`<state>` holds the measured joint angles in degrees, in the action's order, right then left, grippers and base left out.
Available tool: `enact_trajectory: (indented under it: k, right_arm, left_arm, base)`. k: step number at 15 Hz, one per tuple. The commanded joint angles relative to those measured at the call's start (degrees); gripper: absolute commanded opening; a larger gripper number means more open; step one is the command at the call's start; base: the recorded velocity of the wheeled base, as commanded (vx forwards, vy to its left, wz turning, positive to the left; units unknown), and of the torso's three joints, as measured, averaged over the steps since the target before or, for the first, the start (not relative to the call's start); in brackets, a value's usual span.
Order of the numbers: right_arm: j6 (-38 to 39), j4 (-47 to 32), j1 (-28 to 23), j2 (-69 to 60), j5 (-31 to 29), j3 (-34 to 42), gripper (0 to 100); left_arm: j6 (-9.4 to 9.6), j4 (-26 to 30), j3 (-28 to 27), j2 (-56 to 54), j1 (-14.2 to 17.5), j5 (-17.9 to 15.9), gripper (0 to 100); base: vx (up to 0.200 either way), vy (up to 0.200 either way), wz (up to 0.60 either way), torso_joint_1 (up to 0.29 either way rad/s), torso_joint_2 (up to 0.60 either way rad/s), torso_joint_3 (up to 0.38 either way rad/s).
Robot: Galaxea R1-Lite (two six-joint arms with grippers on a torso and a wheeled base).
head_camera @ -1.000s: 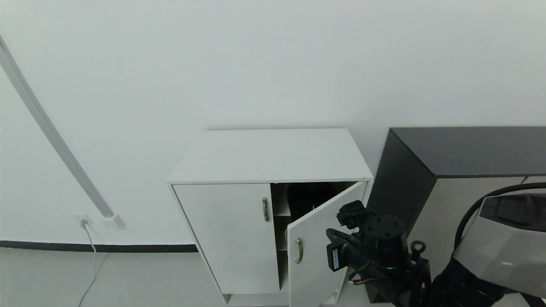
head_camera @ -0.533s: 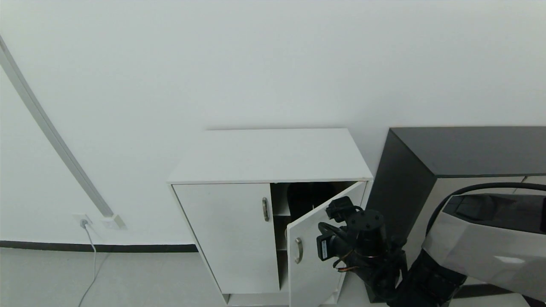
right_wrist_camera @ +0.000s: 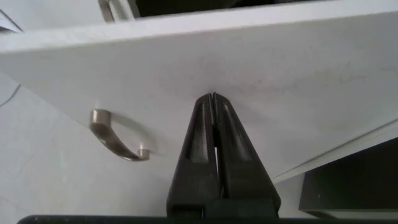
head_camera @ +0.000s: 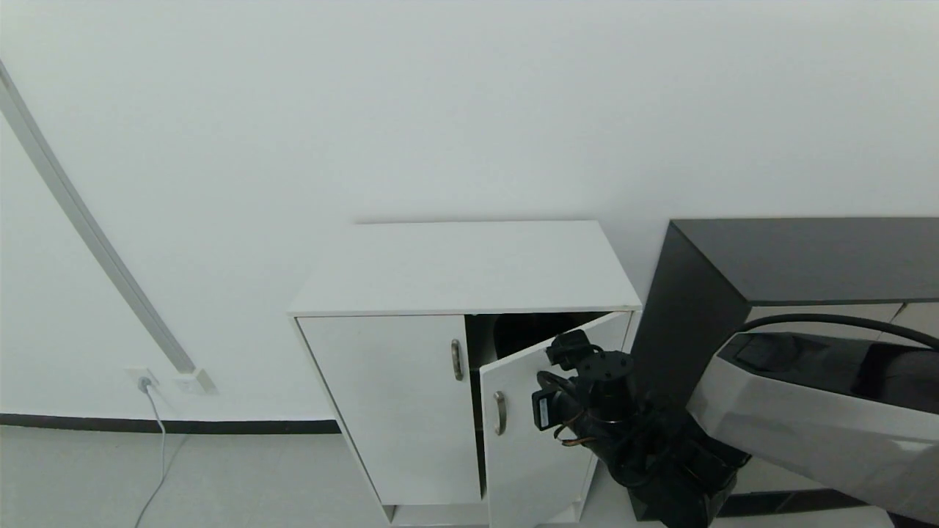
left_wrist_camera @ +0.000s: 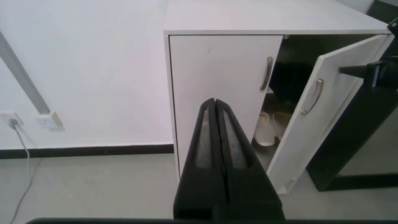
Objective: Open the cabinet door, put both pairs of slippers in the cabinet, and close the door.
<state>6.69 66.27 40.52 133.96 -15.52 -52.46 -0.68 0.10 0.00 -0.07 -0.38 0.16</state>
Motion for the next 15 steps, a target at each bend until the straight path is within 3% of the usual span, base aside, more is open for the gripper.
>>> enact_trajectory:
  k: [1,15]
  right_arm:
    - [-0.10,-0.79,-0.62,1.13,-0.04,-1.86,0]
    - [-0.10,-6.06,-2.20,4.90,-0.04,-11.88,0]
  left_arm:
    - [-0.02,-0.01,0.00,0.07,-0.06,0.02,0]
    - [-0.02,-0.01,0.00,0.07,-0.06,0.02,0]
  base:
    - [0.000,0.000,0.00,0.000,0.00,0.000]
    - [0.000,0.000,0.00,0.000,0.00,0.000]
